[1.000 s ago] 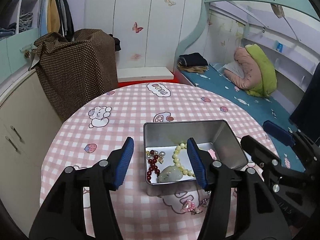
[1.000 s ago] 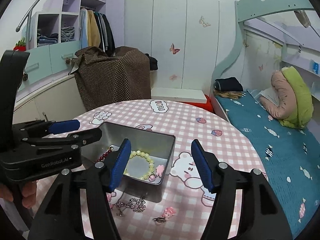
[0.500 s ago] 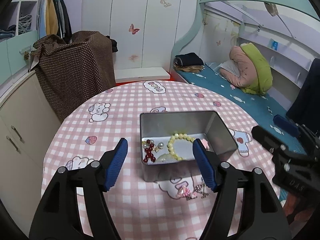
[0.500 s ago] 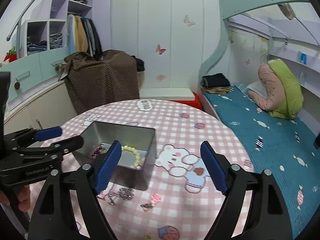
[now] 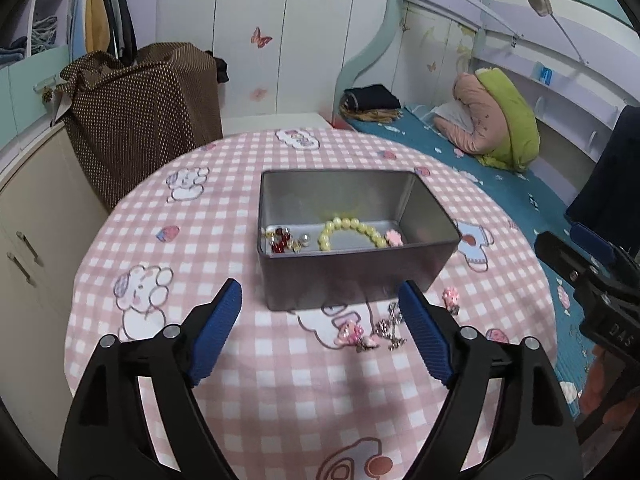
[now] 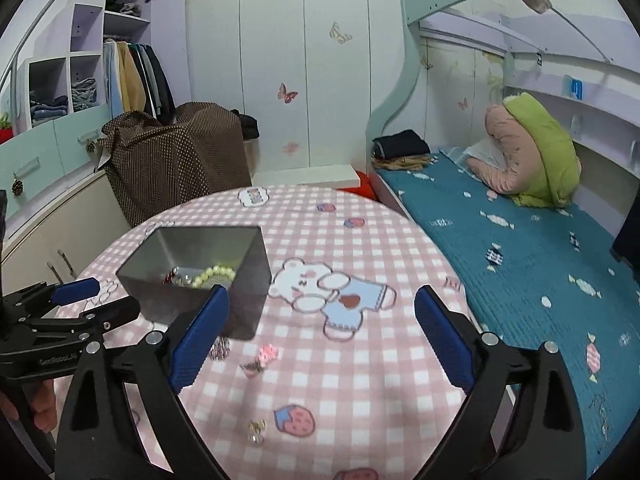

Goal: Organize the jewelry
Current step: 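Withdraw both tools from the tin toward the pink charms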

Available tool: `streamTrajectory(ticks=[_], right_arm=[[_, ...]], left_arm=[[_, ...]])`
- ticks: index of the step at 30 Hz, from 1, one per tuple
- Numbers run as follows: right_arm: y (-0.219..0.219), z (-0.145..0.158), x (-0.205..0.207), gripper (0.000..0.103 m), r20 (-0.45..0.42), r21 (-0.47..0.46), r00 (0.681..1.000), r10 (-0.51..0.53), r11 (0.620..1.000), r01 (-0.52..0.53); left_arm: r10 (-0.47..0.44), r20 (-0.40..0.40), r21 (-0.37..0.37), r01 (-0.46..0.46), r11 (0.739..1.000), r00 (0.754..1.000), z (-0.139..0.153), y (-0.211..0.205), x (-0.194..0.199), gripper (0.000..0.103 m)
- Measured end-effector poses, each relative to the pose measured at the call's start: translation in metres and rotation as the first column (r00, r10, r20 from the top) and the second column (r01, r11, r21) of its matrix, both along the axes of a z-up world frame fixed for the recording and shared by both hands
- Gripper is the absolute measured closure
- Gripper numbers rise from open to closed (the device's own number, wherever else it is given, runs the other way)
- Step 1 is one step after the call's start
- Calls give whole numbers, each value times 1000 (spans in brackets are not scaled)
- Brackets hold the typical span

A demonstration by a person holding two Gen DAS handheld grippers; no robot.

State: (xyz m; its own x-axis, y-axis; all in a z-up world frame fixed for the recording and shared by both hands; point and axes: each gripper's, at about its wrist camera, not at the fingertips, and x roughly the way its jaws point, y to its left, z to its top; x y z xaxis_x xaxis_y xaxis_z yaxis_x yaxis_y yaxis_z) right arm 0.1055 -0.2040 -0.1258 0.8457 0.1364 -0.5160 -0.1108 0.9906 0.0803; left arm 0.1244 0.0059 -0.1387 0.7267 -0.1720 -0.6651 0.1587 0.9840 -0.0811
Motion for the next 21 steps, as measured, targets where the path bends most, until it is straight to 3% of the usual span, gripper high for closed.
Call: streamTrajectory(ticks=[15,21], right_arm=[[9,-27,-5,12,-82,1,996,32,1000,-32],[10,-31,0,12,-97,5,994,45,999,-45]], left_arm=[[-9,-77,28,12,1000,997,-34,-8,18,23],[-24,-127,43,30,999,992,-48,-13,26,39]])
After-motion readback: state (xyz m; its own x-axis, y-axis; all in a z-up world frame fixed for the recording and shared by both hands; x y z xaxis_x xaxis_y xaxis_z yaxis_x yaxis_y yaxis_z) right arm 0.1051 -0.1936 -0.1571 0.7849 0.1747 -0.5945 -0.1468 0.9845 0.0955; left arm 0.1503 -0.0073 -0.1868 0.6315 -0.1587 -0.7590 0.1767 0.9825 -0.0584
